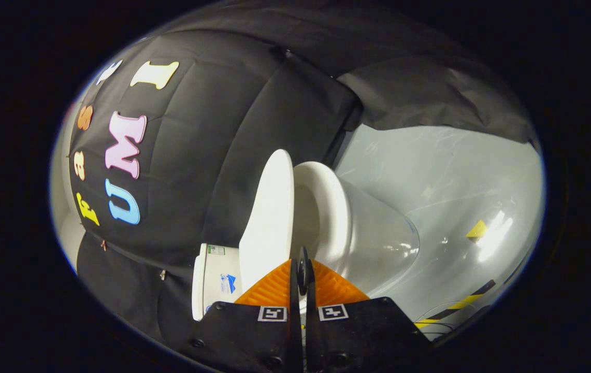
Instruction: Open the toilet lid.
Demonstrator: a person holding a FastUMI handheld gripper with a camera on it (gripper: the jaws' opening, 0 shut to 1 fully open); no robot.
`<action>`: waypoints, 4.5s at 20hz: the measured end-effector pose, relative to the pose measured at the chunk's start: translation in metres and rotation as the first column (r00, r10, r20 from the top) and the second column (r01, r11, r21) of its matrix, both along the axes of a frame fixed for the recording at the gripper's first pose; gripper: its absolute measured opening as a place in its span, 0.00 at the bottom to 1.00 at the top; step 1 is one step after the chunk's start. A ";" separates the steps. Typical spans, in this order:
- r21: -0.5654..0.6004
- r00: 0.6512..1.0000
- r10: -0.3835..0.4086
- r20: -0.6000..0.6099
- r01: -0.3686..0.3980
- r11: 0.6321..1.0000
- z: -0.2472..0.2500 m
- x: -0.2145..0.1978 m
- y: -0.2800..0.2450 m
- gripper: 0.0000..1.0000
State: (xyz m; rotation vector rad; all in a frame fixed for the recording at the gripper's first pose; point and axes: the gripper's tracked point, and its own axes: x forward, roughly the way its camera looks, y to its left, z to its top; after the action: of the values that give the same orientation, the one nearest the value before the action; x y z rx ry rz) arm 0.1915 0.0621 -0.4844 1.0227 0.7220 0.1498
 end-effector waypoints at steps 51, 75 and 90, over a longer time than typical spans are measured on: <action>-0.889 0.828 0.496 0.264 0.009 0.458 0.287 -0.065 0.485 0.13; -0.838 0.733 0.507 0.453 0.156 0.523 0.395 -0.129 0.427 0.98; -0.735 0.733 0.310 0.605 0.365 0.572 0.491 -0.137 0.221 0.99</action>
State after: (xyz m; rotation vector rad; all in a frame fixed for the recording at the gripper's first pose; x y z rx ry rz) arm 0.0545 0.2833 0.0071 -0.0142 0.0042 0.1223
